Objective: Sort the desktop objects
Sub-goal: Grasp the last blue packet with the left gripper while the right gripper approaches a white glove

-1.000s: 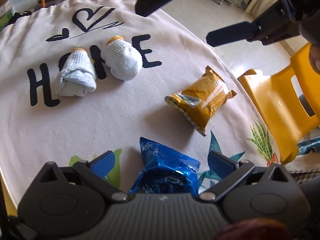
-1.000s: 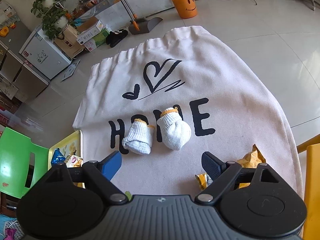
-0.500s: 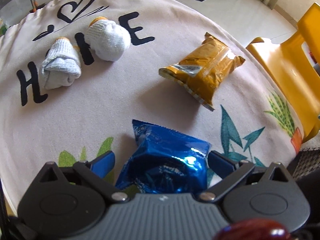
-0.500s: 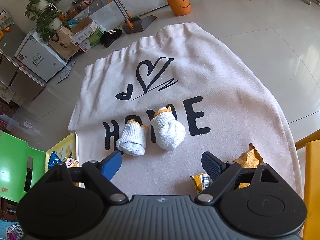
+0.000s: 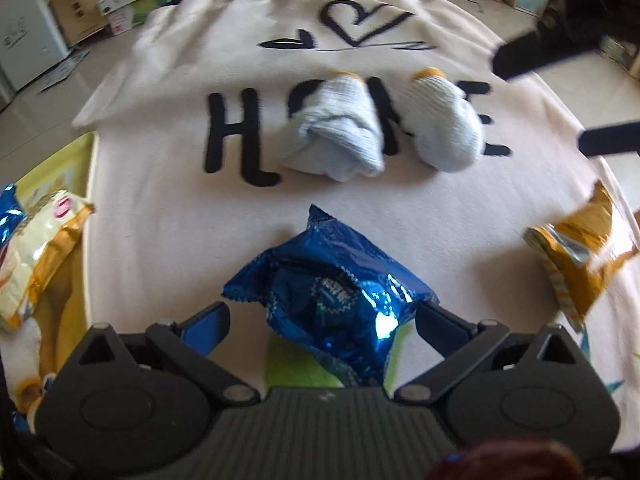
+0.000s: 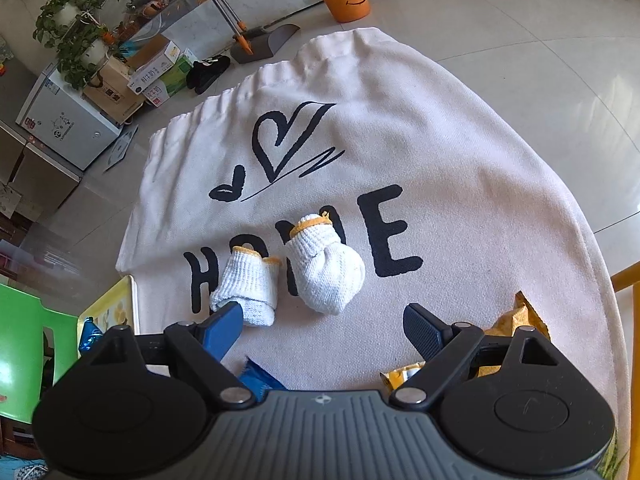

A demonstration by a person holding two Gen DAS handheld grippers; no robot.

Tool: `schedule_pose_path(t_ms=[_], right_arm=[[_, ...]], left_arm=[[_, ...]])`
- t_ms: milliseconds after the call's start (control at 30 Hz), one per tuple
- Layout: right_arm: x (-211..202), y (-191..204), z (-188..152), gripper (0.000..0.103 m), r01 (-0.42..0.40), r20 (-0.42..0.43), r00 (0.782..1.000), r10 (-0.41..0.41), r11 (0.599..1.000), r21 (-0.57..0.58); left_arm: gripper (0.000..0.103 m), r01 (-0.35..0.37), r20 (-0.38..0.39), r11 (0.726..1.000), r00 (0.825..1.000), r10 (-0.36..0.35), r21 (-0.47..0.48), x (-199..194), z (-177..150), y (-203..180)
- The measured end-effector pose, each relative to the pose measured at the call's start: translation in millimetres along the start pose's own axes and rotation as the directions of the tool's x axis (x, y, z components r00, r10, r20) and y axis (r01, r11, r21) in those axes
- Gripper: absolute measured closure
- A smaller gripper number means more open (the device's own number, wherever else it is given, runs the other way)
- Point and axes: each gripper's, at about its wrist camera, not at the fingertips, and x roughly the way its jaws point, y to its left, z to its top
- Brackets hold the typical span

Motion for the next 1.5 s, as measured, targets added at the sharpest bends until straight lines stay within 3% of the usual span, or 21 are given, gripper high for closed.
schedule_pose_path(t_ms=[167, 400, 1300, 1400, 1500], right_arm=[[24, -5, 1, 0.015, 0.037, -0.008, 0.999, -0.037, 0.999, 0.013], [44, -13, 4, 0.015, 0.025, -0.006, 1.0, -0.025, 0.998, 0.065], [77, 3, 8, 0.016, 0.075, -0.012, 0.997, -0.075, 0.997, -0.011], [76, 3, 8, 0.022, 0.078, 0.003, 0.997, -0.078, 0.997, -0.015], [74, 4, 8, 0.041, 0.034, 0.013, 0.999, -0.033, 0.999, -0.02]], left_arm=[[0.001, 0.047, -0.037, 0.987, 0.998, -0.053, -0.152, 11, 6, 26], [0.001, -0.017, -0.037, 1.0, 0.999, 0.016, -0.023, 17, 9, 12], [0.001, -0.028, 0.003, 0.999, 1.0, 0.028, -0.044, 19, 9, 11], [0.006, -0.021, 0.02, 0.999, 1.0, 0.022, -0.04, 14, 4, 10], [0.02, -0.011, 0.047, 1.0, 0.999, 0.012, -0.024, 11, 6, 8]])
